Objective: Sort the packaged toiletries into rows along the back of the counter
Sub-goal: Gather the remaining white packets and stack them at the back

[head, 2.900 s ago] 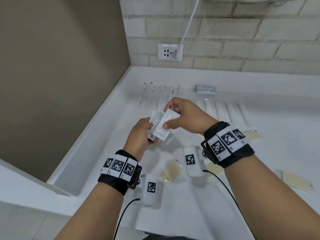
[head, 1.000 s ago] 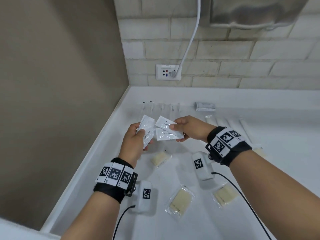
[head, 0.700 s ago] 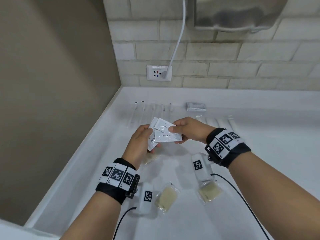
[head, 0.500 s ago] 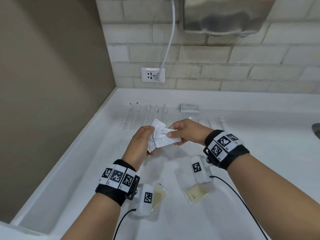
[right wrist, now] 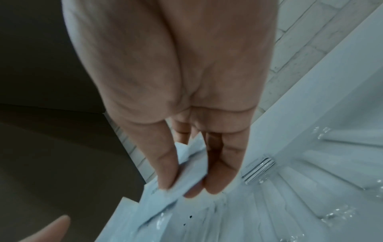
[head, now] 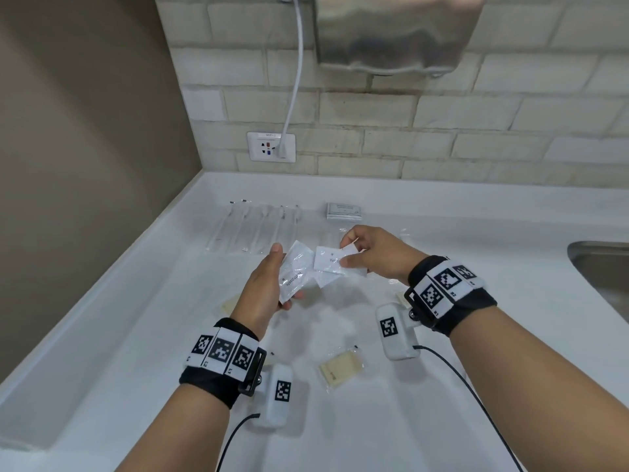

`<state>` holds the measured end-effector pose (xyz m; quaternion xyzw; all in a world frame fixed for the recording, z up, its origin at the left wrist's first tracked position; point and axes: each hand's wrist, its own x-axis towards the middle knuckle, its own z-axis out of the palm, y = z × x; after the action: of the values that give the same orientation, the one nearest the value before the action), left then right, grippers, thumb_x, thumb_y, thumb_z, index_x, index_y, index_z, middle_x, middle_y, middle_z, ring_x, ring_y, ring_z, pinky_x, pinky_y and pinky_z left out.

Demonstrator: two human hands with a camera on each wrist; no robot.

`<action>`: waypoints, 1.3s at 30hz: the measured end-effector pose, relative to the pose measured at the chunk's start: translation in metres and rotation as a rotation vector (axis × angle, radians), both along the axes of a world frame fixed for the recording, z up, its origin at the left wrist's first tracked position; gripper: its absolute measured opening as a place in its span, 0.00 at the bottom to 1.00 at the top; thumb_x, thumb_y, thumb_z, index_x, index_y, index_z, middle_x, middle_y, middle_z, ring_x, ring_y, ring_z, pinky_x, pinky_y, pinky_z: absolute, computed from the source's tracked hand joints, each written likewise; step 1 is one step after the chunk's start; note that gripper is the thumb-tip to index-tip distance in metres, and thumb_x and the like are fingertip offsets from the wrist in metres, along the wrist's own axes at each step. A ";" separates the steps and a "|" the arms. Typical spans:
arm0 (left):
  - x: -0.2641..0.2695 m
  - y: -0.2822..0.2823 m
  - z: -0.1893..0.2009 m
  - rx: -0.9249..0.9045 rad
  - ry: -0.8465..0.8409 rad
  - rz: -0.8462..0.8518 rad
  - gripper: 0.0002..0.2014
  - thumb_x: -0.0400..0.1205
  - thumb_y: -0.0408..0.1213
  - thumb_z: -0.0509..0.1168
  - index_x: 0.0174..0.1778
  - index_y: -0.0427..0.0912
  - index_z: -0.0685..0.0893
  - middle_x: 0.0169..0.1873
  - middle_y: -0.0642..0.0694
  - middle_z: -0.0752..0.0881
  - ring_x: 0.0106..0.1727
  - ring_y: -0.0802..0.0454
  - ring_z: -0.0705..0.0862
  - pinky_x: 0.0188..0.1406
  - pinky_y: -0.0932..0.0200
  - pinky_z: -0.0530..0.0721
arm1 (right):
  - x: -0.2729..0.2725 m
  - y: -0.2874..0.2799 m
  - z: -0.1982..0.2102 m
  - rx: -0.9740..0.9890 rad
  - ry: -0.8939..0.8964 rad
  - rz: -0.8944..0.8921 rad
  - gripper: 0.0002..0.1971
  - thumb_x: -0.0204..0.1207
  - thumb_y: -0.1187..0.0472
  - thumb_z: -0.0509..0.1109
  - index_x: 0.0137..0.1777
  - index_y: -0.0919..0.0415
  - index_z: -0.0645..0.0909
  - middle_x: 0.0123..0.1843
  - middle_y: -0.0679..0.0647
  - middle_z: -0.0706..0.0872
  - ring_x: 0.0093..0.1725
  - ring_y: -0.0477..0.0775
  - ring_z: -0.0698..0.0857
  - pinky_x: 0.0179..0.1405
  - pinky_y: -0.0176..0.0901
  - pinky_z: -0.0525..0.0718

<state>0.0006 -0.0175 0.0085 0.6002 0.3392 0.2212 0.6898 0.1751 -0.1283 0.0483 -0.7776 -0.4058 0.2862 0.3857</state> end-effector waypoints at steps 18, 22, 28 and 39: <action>0.019 0.002 0.007 0.064 0.052 -0.197 0.28 0.84 0.64 0.49 0.56 0.49 0.86 0.39 0.48 0.88 0.35 0.50 0.83 0.35 0.57 0.74 | -0.011 0.017 0.002 0.218 0.205 0.041 0.12 0.67 0.71 0.80 0.43 0.61 0.80 0.35 0.54 0.87 0.32 0.49 0.83 0.33 0.38 0.80; 0.019 0.010 0.006 0.031 0.058 -0.203 0.27 0.85 0.63 0.49 0.57 0.47 0.85 0.39 0.47 0.88 0.35 0.49 0.83 0.33 0.58 0.74 | -0.012 0.024 0.001 0.194 0.219 0.071 0.13 0.67 0.72 0.80 0.45 0.63 0.80 0.36 0.55 0.85 0.28 0.44 0.84 0.27 0.32 0.81; 0.018 0.020 0.004 0.149 0.036 -0.275 0.11 0.86 0.36 0.61 0.64 0.44 0.78 0.46 0.44 0.87 0.36 0.51 0.85 0.35 0.56 0.75 | -0.014 0.034 -0.011 0.136 0.031 -0.024 0.23 0.63 0.65 0.84 0.54 0.57 0.77 0.48 0.51 0.78 0.30 0.47 0.79 0.27 0.39 0.83; 0.026 0.027 -0.012 0.555 0.387 -0.626 0.12 0.83 0.36 0.67 0.59 0.44 0.74 0.47 0.44 0.84 0.39 0.49 0.82 0.40 0.56 0.81 | -0.021 0.012 -0.029 -0.353 -0.353 0.273 0.16 0.67 0.67 0.78 0.52 0.58 0.78 0.43 0.52 0.81 0.36 0.50 0.80 0.34 0.44 0.82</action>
<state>0.0261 0.0096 -0.0033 0.8661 0.1919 -0.0315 0.4606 0.1540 -0.1158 0.0194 -0.8088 -0.5114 0.2620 0.1255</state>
